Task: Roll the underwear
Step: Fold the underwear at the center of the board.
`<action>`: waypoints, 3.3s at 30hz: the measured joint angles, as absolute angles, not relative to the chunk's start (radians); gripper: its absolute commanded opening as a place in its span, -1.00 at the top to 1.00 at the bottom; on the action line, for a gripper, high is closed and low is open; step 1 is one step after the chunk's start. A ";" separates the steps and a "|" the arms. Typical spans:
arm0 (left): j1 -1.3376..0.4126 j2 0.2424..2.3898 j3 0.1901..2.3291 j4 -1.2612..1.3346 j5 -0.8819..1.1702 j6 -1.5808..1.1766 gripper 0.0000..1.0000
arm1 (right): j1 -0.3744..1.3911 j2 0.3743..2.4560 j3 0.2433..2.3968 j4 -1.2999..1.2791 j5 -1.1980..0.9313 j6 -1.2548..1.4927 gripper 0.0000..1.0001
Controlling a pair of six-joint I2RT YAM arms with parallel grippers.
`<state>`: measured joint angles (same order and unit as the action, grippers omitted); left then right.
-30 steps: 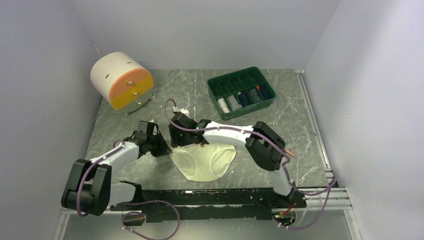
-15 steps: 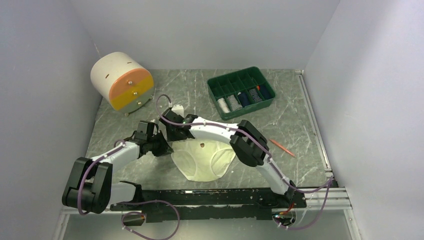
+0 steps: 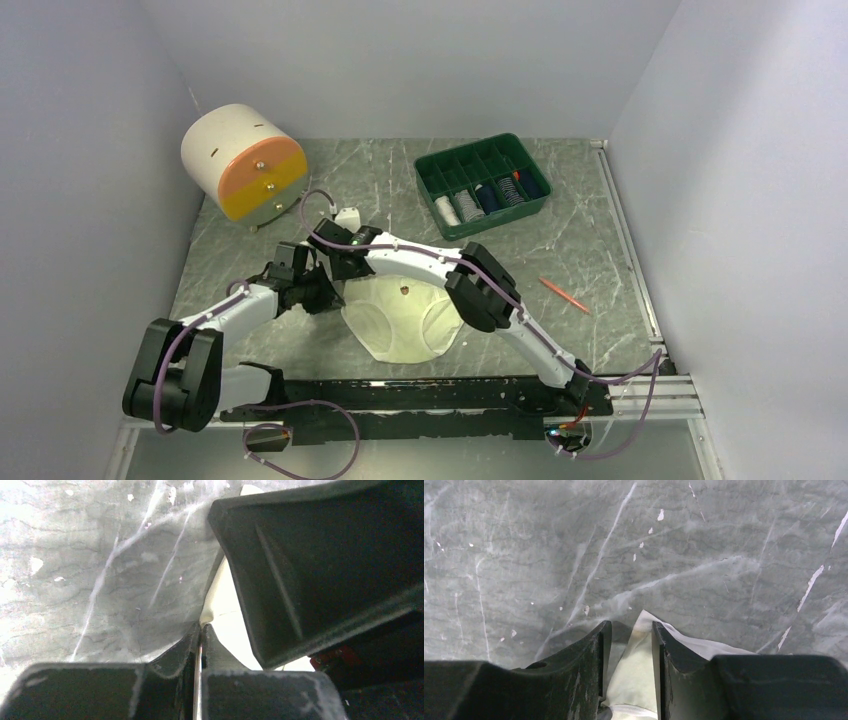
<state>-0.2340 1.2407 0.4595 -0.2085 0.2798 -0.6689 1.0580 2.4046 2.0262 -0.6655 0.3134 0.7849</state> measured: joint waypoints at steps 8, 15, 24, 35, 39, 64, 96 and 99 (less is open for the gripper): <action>-0.231 1.240 0.459 -0.212 0.276 -0.665 0.90 | 1.071 2.449 2.098 -0.718 0.361 0.777 0.48; -0.228 1.238 0.459 -0.212 0.281 -0.665 0.90 | 1.071 2.469 2.133 -0.744 0.385 0.774 0.71; -0.228 1.205 0.461 -0.231 0.284 -0.665 0.90 | 1.054 2.451 2.103 -0.708 0.340 0.778 1.00; -0.228 1.124 0.528 -0.255 0.377 -0.628 0.90 | 0.955 2.244 1.729 -0.438 0.047 0.814 1.00; -0.228 1.123 0.528 -0.249 0.443 -0.629 0.90 | 0.919 2.144 1.584 -0.328 -0.035 0.835 1.00; -0.644 1.246 0.627 -0.022 0.461 -0.847 0.90 | 0.657 1.679 1.011 0.057 -0.373 0.831 1.00; -0.928 1.746 0.921 0.187 0.298 -0.991 0.86 | 0.342 1.661 0.823 -0.010 -0.493 0.645 0.96; -0.932 1.774 0.921 0.219 0.306 -0.991 0.45 | 0.341 1.688 0.831 -0.030 -0.488 0.627 0.91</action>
<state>-0.9321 1.7737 0.9211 0.2192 0.3061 -0.9909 0.3412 1.6878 0.8314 -0.0299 -0.4881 0.6270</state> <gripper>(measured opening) 0.107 0.033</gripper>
